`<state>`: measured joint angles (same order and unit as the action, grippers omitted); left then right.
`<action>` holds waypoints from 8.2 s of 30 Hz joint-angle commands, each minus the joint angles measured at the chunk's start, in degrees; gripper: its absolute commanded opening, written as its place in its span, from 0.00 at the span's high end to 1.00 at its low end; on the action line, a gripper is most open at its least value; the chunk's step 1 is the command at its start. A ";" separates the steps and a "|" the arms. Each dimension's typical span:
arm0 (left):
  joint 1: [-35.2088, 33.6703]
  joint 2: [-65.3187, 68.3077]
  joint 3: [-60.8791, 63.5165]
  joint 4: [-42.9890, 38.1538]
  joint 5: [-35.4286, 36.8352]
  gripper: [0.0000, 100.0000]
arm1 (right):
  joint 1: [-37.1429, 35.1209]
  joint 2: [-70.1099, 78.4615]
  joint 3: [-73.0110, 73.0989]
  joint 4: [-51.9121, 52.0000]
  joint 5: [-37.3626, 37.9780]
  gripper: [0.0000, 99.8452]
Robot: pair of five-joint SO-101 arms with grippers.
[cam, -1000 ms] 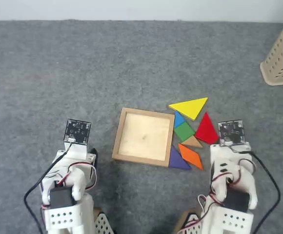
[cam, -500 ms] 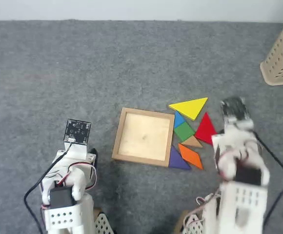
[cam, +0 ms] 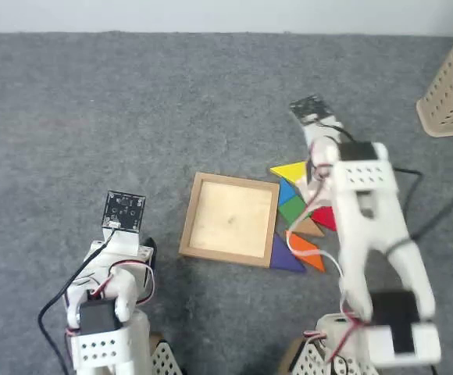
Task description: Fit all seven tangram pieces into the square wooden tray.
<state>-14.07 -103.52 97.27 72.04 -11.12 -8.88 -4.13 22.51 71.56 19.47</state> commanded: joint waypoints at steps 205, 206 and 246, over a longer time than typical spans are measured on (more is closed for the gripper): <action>0.09 -1.05 -0.66 0.35 -0.09 0.83 | -16.22 -2.59 -6.15 -10.24 -3.16 0.98; 0.09 -1.05 -0.66 0.35 -0.09 0.83 | -14.55 -4.62 -6.15 -9.54 -2.64 0.96; 0.09 -1.05 -0.66 0.35 -0.09 0.83 | 0.04 41.36 -39.56 5.85 43.60 0.68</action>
<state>-14.07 -103.52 97.27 72.04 -11.12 -10.20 37.27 -13.80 76.84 62.20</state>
